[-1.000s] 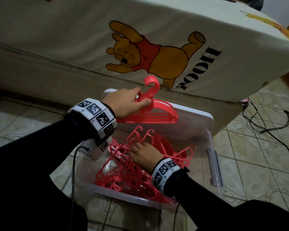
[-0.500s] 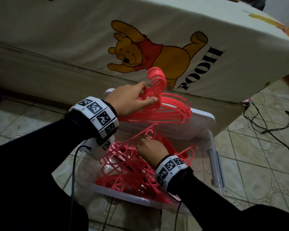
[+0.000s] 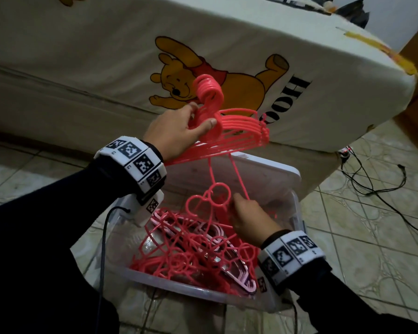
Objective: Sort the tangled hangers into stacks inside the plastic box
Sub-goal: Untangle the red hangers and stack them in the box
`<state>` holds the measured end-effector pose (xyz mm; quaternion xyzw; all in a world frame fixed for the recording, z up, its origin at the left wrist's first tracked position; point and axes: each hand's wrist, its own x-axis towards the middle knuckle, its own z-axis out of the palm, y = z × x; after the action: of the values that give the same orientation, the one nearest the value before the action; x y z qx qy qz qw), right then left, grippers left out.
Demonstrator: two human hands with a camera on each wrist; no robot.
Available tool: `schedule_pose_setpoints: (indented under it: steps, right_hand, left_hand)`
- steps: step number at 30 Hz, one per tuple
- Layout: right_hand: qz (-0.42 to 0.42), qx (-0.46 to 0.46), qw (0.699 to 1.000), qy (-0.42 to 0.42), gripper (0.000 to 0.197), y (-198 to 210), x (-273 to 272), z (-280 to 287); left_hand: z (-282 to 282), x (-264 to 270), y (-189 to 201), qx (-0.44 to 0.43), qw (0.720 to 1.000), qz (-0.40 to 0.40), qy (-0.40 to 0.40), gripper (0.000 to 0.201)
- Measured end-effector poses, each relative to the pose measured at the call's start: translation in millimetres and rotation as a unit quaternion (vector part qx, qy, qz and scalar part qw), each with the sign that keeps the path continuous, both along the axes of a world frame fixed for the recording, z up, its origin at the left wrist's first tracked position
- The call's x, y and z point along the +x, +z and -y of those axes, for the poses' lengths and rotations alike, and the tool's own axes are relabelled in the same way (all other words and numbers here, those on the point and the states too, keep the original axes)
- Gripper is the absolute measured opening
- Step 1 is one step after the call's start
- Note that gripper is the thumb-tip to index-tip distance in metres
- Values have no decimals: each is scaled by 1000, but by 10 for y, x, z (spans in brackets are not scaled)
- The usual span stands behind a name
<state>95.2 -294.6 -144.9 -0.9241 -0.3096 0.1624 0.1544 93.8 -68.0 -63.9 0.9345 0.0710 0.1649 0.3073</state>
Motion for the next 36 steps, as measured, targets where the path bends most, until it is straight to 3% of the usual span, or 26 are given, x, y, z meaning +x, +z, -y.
schedule_pose_setpoints:
  steps: [5, 8, 10, 13, 18, 20, 23, 26, 28, 32, 36]
  right_hand:
    - [-107, 162, 974, -120, 46, 87, -59, 48]
    - [-133, 188, 967, -105, 65, 141, -71, 54]
    - [-145, 177, 971, -76, 57, 157, -80, 34]
    - [-148, 203, 963, -93, 30, 158, -101, -36]
    - [-173, 363, 904, -143, 14, 238, -97, -183]
    - [-132, 376, 906, -140, 11, 286, -50, -199]
    - [-3, 352, 928, -125, 7, 342, 54, -213]
    - [76, 357, 924, -113, 7, 422, 104, -281]
    - [106, 357, 922, -106, 6, 452, 114, -312]
    - [140, 340, 925, -97, 6, 454, 124, -297]
    - [147, 362, 915, -101, 6, 440, 119, -311]
  left_hand:
    - [-35, 1, 15, -3, 999, 20, 39, 55]
    - [-67, 15, 17, -5, 998, 23, 54, 57]
    - [-85, 31, 19, -11, 997, 25, 66, 60]
    - [-119, 39, 20, -18, 996, 31, 83, 63]
    - [-130, 31, 0, -16, 996, 26, 87, 62]
    - [-118, 28, -19, -22, 997, 16, 67, 61]
    - [-82, 29, -50, -13, 1000, -11, 18, 61]
    - [17, 8, -71, -1, 998, -44, -38, 72]
    - [86, -7, -83, -6, 996, -54, -65, 78]
    - [215, -48, -119, -9, 996, -44, -81, 64]
    - [311, -98, -194, -17, 992, -58, -113, 74]
